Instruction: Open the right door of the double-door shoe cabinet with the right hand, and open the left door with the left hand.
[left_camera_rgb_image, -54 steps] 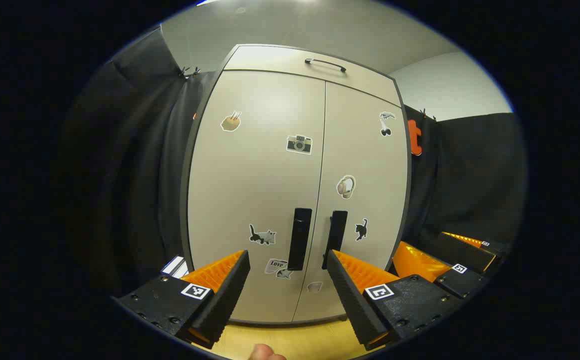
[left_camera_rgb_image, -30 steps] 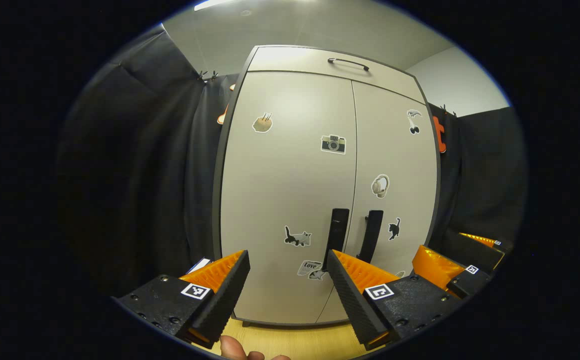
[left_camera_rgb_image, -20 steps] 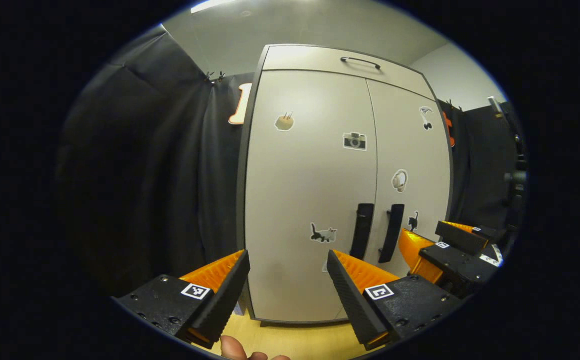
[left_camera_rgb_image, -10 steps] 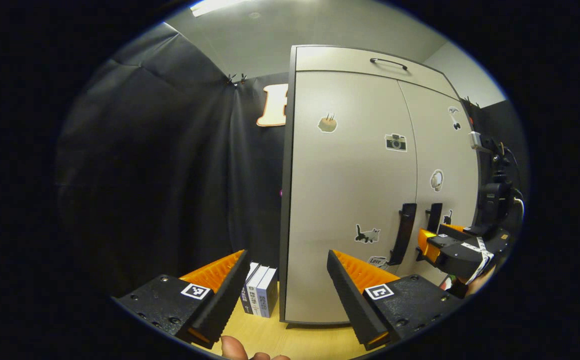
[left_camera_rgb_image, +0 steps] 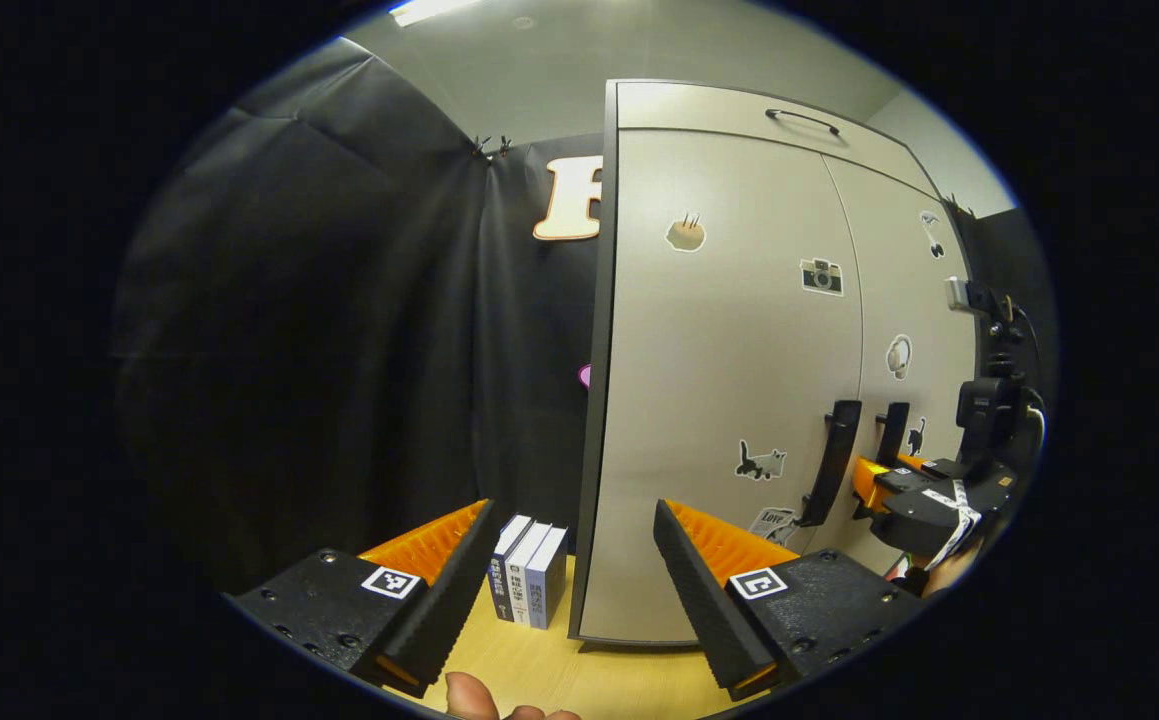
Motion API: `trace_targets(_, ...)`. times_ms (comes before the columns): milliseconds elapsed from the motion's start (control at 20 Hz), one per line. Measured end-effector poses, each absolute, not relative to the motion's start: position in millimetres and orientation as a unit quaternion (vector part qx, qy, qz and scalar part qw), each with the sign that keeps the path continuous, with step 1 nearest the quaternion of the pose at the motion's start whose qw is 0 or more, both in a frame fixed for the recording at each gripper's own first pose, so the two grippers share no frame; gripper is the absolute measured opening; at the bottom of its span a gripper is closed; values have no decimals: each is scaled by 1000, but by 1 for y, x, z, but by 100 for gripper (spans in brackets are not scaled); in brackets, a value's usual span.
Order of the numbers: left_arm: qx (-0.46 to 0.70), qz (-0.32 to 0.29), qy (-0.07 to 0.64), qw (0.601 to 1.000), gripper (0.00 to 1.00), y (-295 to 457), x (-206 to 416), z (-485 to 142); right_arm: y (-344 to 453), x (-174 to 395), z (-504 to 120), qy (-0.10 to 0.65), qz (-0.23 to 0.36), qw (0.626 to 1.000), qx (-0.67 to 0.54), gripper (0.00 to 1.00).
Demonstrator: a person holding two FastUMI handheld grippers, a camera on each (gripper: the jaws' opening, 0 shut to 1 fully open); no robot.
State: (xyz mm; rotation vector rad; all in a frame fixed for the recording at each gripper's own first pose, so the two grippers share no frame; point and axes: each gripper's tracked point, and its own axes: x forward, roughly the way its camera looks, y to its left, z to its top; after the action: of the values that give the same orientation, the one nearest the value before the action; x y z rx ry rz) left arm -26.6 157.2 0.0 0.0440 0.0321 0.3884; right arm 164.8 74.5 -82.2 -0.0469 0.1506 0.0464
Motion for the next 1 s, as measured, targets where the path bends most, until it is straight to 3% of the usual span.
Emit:
trace_targets(100, 22, 189, 17, 982, 96, 154, -28, -1, 73, 163, -83, 79, 27, 996, -12, 25)
trace_targets(150, 23, 187, 18, 982, 96, 152, -27, -1, 74, 162, -81, 78, 30, 996, -14, 15)
trace_targets(1000, 23, 144, 26, 989, 96, 102, -26, -12, 69, 141, -73, 74, 112, 991, -3, 15)
